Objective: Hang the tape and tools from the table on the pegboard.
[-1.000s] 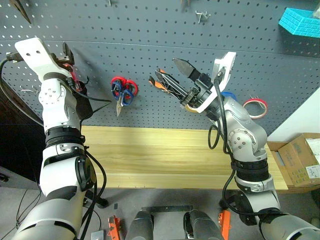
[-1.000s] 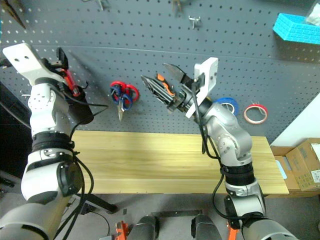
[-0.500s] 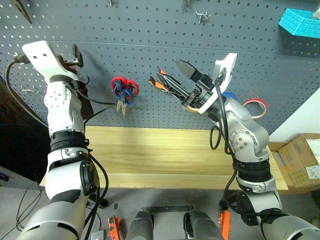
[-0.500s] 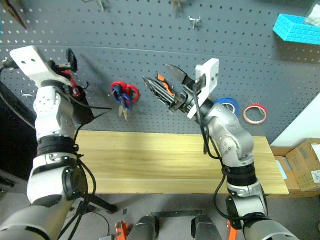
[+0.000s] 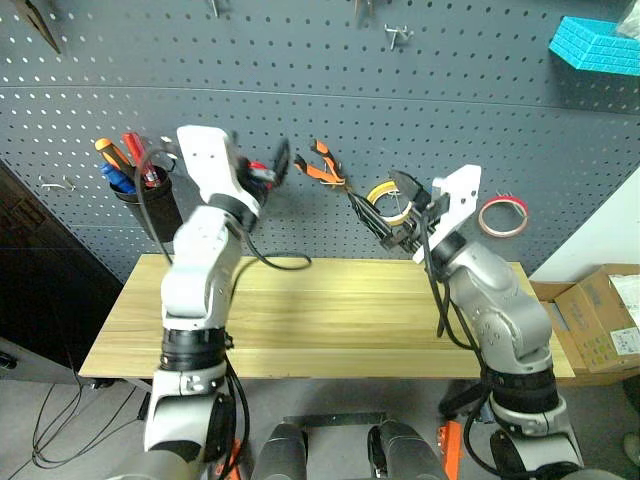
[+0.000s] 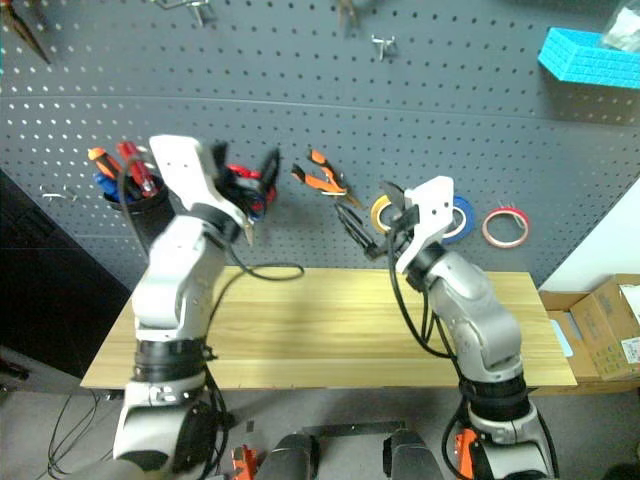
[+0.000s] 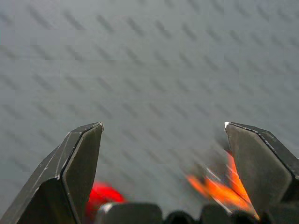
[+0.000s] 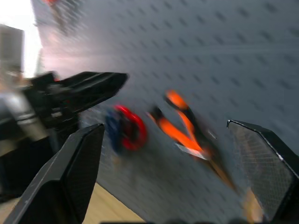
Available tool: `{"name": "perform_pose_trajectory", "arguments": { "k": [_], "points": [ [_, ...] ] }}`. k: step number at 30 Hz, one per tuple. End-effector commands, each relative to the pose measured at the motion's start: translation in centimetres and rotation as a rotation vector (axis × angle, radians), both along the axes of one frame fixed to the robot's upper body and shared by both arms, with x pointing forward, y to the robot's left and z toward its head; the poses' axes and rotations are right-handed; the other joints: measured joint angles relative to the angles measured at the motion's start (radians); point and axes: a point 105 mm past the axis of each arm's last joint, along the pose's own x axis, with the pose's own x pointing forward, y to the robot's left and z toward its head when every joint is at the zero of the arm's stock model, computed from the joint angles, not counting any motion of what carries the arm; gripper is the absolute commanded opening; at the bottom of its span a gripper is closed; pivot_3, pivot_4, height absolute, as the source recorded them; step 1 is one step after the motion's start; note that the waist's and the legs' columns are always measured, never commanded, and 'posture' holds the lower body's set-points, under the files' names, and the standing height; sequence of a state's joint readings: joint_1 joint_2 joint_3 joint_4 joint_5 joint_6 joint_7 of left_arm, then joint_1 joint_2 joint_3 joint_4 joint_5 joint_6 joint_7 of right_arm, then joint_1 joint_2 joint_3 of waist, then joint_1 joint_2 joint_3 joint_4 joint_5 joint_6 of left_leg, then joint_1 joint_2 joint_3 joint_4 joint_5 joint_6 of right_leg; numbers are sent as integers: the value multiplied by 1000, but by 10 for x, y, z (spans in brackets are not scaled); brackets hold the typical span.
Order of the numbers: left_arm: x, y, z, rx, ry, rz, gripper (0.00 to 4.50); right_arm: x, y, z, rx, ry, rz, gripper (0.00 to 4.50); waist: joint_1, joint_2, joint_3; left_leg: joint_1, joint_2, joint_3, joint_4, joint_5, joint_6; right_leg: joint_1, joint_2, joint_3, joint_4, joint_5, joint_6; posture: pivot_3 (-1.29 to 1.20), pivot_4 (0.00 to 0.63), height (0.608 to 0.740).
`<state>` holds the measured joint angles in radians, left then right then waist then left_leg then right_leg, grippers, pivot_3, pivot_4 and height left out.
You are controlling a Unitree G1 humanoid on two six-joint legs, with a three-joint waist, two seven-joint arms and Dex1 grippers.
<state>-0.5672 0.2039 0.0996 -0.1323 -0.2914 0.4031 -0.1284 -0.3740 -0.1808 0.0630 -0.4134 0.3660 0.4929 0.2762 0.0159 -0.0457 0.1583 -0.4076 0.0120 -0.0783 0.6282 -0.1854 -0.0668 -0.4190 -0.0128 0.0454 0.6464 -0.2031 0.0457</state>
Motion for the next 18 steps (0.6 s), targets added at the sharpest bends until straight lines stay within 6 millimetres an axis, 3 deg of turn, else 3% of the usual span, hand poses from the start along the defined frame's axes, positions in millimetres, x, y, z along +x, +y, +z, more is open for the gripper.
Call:
{"name": "perform_pose_trajectory", "arguments": {
  "k": [1,5,11,14,18],
  "points": [
    [-13,-15,4,-16,-12,-46,4476,-13,-15,2,-18,-61,-106,4500,-2,1,-1,0,0,0,0,0,0,0,0,0,0,0,0,58,78,740],
    [-17,-14,-26,-30,82,-49,4476,-13,-41,-21,-41,4,-257,4500,-15,6,-5,8,0,1,-1,0,0,9,0,1,-3,-4,-7,35,77,740],
    [-22,9,-84,11,246,49,4476,-5,-83,-60,-59,146,-523,4500,-33,11,-13,10,0,1,0,0,0,10,0,1,-3,-4,-7,20,73,740],
    [-26,31,-117,39,346,120,4476,-9,-116,-85,-94,233,-694,4500,-40,12,-18,10,0,1,0,0,0,10,0,1,-3,-4,-7,16,62,740],
    [-25,55,-132,22,403,215,4476,-16,-127,-103,-127,287,-747,4500,-43,13,-19,9,0,1,0,0,0,10,0,1,-3,-4,-7,16,52,740]
  ]
}}
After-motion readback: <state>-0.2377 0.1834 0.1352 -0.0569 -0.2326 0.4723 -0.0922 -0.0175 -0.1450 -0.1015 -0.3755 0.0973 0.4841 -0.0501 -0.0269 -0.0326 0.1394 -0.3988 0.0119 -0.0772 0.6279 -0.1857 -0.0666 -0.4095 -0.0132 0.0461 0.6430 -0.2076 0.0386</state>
